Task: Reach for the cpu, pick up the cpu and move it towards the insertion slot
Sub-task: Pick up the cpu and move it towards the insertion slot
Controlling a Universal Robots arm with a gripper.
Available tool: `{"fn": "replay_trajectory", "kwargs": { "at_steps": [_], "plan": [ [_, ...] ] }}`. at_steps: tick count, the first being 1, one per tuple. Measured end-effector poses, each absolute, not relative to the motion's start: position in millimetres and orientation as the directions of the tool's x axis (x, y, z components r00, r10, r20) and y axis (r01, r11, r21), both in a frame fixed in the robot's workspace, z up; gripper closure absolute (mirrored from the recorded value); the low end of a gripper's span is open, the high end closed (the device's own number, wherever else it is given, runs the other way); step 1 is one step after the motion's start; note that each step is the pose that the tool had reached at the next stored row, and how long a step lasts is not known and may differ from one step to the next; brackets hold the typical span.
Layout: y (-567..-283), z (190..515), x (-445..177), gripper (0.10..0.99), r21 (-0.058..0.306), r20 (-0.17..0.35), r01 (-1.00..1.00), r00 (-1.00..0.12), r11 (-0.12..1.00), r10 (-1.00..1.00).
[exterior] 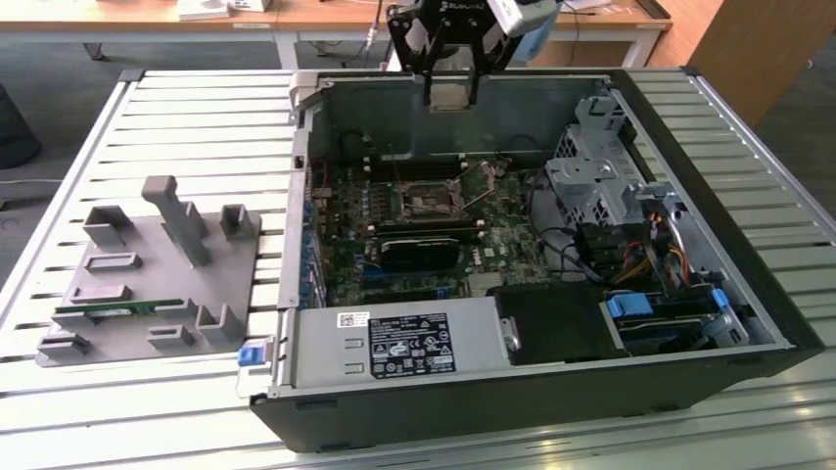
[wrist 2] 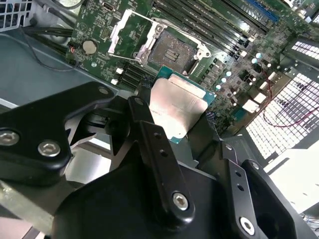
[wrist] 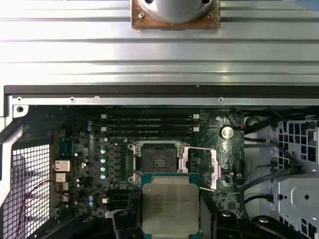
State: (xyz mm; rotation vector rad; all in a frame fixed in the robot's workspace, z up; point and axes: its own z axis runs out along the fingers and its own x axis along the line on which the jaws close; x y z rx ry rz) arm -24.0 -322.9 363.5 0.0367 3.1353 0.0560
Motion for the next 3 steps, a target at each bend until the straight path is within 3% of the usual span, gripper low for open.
{"fn": "replay_trajectory", "kwargs": {
  "at_steps": [3],
  "plan": [
    [-322.9,363.5,-23.9,0.541,0.036,-0.005,0.023,-1.0,0.999,0.024]
  ]
}}
